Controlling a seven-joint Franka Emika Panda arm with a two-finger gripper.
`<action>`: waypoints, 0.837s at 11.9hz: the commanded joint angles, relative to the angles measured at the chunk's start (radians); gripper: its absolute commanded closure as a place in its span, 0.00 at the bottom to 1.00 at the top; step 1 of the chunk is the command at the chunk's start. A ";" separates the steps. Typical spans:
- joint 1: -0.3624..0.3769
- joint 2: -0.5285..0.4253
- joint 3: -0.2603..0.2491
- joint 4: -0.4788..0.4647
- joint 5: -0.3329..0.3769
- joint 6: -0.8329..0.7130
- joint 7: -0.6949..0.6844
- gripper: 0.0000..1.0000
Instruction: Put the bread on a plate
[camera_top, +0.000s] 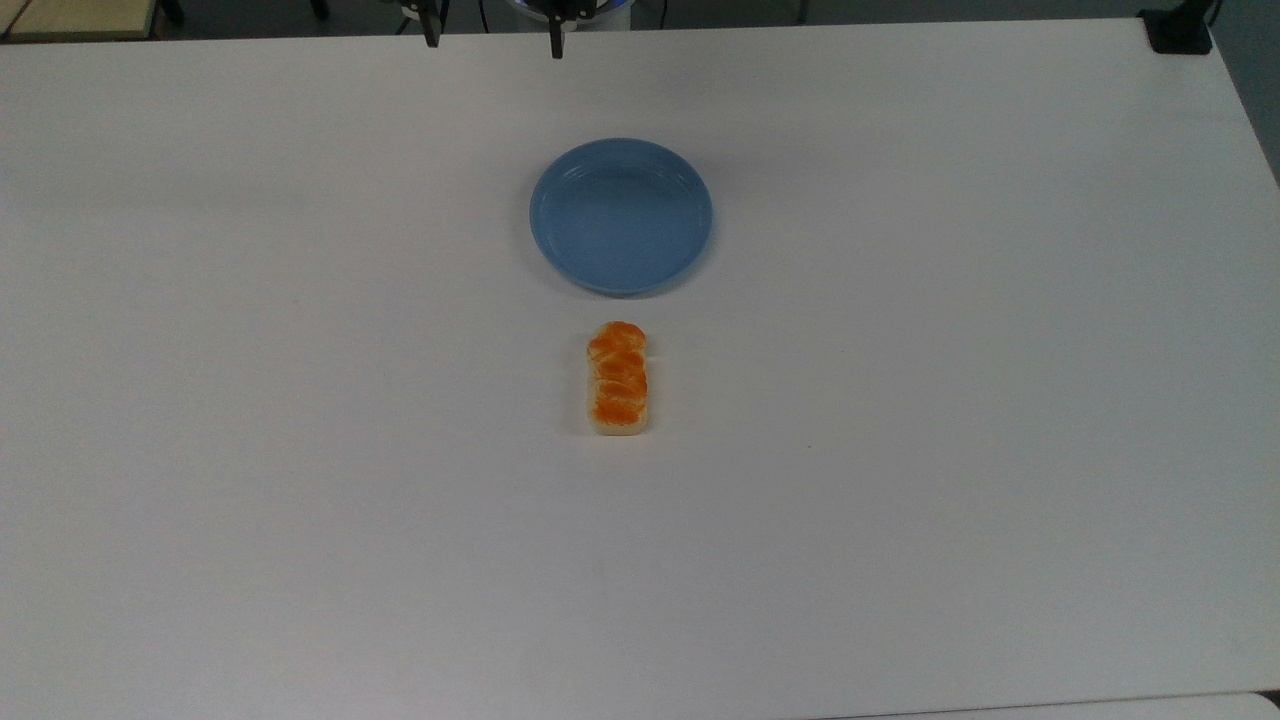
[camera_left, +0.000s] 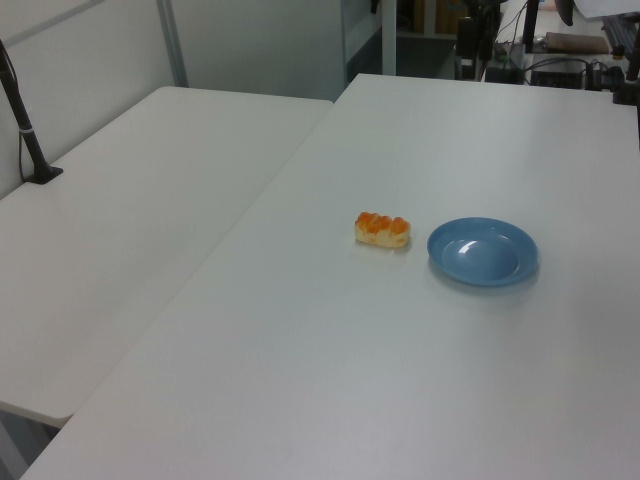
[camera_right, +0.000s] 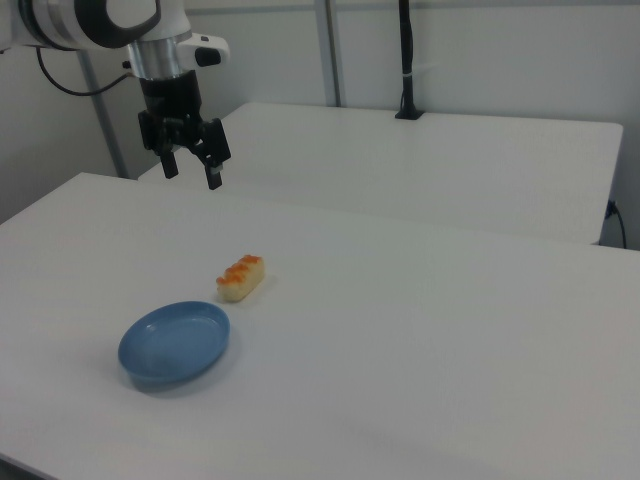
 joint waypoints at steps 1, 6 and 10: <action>0.002 -0.026 0.003 -0.028 0.012 -0.009 -0.015 0.00; 0.002 -0.025 0.003 -0.030 0.013 -0.009 -0.015 0.00; 0.004 -0.006 0.003 -0.028 0.012 0.021 -0.055 0.00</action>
